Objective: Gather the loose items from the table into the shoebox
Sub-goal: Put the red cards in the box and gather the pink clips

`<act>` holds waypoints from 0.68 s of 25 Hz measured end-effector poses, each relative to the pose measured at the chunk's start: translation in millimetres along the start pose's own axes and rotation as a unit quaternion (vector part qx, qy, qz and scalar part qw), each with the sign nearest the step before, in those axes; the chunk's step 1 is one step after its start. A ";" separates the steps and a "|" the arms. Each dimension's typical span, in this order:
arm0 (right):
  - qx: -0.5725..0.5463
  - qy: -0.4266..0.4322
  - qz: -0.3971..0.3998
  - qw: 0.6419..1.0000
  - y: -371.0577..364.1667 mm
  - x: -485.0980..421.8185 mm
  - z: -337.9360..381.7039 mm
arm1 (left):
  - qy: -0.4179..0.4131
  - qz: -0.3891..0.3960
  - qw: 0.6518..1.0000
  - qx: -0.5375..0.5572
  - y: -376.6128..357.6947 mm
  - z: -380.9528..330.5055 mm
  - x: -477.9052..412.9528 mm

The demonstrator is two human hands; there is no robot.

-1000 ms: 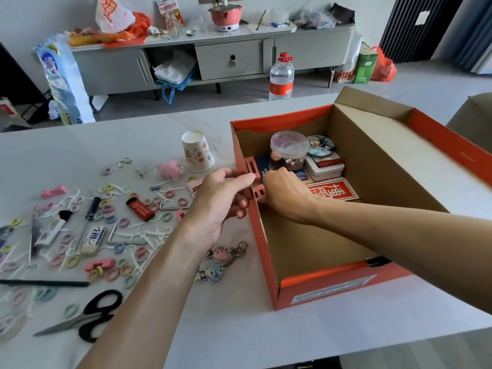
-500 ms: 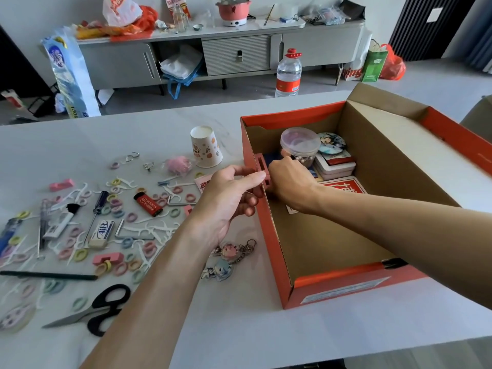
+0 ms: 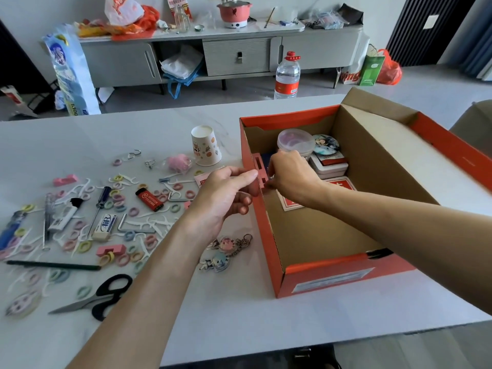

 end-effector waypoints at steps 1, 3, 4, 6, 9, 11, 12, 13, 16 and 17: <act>-0.021 -0.008 -0.012 1.000 10.0 6.0 5.4 | 0.000 -0.007 1.000 -0.003 4.1 -2.1 6.2; -0.073 -0.005 -0.055 0.996 38.6 22.0 27.5 | -0.009 -0.029 0.999 -0.020 20.2 -10.2 25.4; -0.094 0.007 -0.076 0.993 53.6 31.4 43.6 | -0.017 -0.044 0.998 -0.032 33.3 -14.3 37.1; -0.104 0.047 -0.086 0.990 74.9 48.9 80.8 | -0.035 -0.086 0.993 -0.067 68.5 -19.6 60.9; -0.049 0.137 0.003 0.989 62.1 68.6 141.0 | -0.041 -0.189 0.971 -0.141 138.7 -15.5 95.7; 0.022 0.173 0.118 0.978 18.5 76.6 167.1 | -0.032 -0.251 0.938 -0.238 178.0 -6.6 113.5; 0.058 0.173 0.169 0.968 -6.3 77.8 172.2 | -0.026 -0.263 0.918 -0.296 190.3 -0.8 118.7; 0.080 0.162 0.201 0.963 -28.7 76.2 174.0 | -0.020 -0.265 0.900 -0.345 199.3 6.3 122.1; 0.058 0.100 0.177 0.977 -66.8 51.7 173.7 | -0.008 -0.257 0.871 -0.418 213.9 23.1 119.2; 0.041 0.072 0.149 0.985 -73.9 39.4 172.4 | -0.007 -0.261 0.868 -0.422 219.9 24.4 115.3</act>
Point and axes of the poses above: each hand's wrist, its own x-axis away from the middle knuckle, its own y-axis out of the back of the hand, z = x × y, the point moved 9 cm from there along -x, towards the middle knuckle, and after that the axes turned 6 degrees about y, right-handed, at the moved point
